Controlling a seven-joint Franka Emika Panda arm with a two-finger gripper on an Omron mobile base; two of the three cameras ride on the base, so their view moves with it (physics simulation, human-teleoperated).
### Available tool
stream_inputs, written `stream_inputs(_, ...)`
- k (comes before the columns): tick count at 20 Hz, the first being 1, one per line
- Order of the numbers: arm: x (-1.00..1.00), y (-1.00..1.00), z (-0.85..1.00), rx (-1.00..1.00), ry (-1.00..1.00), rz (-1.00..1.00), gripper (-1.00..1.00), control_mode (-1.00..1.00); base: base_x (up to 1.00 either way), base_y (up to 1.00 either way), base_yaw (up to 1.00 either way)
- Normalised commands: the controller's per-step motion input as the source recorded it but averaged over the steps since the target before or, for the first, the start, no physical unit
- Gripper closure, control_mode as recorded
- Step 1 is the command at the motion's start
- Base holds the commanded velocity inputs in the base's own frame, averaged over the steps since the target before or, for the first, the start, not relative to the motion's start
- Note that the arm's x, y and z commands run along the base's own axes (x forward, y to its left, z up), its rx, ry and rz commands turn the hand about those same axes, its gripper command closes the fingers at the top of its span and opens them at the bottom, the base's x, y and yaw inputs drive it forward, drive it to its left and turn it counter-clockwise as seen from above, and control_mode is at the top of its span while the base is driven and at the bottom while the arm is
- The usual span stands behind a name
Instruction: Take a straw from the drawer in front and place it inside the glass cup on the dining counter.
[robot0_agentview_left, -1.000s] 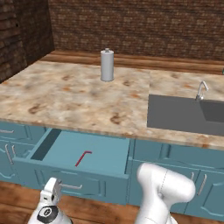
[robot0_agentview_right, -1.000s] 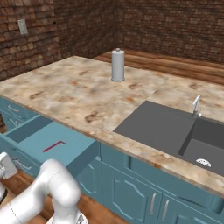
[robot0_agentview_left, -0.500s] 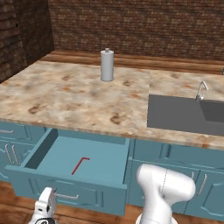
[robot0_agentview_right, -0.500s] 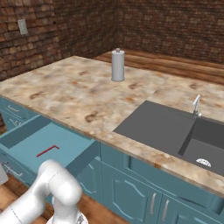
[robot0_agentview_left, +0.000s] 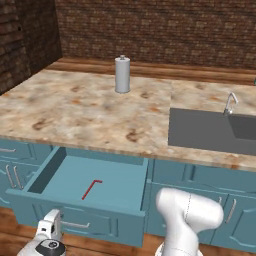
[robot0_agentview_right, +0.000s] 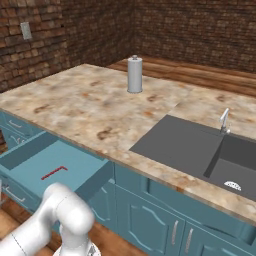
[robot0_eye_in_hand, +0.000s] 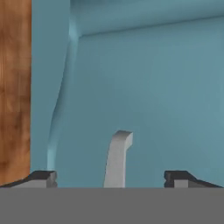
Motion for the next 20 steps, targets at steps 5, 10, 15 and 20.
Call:
stream_inputs(5, -0.85, 0.09, 0.22, 0.11, 0.11, 0.0, -1.0, -1.0, 0.0, 0.0, 0.0)
stream_inputs(10, -0.82, 0.02, 0.88, 0.11, -0.08, 0.0, -1.0, -1.0, 0.0, 0.0, 0.0)
stream_inputs(15, -0.38, 0.0, 1.0, 0.18, -0.06, -0.06, -1.0, -1.0, 0.0, 0.0, 0.0)
stream_inputs(20, -0.01, -0.01, 1.0, 0.27, 0.07, -0.16, -1.0, -1.0, 0.0, 0.0, 0.0)
